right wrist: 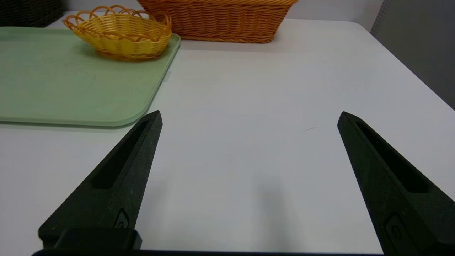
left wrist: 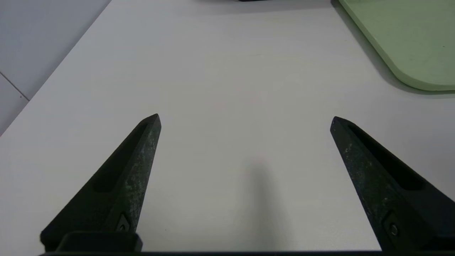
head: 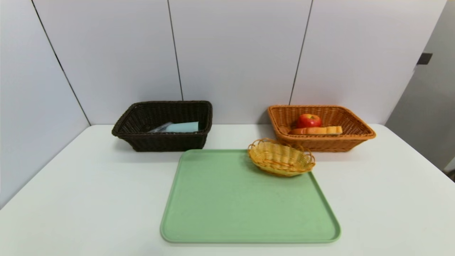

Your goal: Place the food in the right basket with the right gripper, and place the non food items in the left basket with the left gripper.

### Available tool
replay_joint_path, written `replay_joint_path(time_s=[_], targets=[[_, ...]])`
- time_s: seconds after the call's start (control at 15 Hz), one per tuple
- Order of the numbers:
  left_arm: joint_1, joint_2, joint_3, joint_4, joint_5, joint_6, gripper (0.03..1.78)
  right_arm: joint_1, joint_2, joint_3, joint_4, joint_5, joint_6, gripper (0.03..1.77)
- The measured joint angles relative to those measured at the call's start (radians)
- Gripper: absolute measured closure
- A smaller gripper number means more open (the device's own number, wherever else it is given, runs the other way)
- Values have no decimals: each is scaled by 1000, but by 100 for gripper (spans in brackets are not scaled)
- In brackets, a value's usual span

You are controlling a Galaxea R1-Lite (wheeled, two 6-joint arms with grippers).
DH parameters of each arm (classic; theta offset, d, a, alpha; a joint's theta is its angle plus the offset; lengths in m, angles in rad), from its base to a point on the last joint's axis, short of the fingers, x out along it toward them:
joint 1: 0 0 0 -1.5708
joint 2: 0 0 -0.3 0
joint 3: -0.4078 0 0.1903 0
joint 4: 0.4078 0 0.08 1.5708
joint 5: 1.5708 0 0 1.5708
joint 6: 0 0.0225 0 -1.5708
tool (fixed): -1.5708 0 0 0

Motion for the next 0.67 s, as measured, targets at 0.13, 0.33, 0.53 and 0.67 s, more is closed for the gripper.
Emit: replay_joint_path(time_s=[0.13,0.33,0.53,0.67], targets=[[0,0,0,0,0,0,12,0,0,0,0,0,0,10],[0,0,0,0,0,0,12,0,0,0,0,-1,0,10],[0,0,0,0,0,0,12,0,0,0,-2,0,-11,10],[0,0,0,0,0,1,12,0,0,0,-1,0,-11,10]])
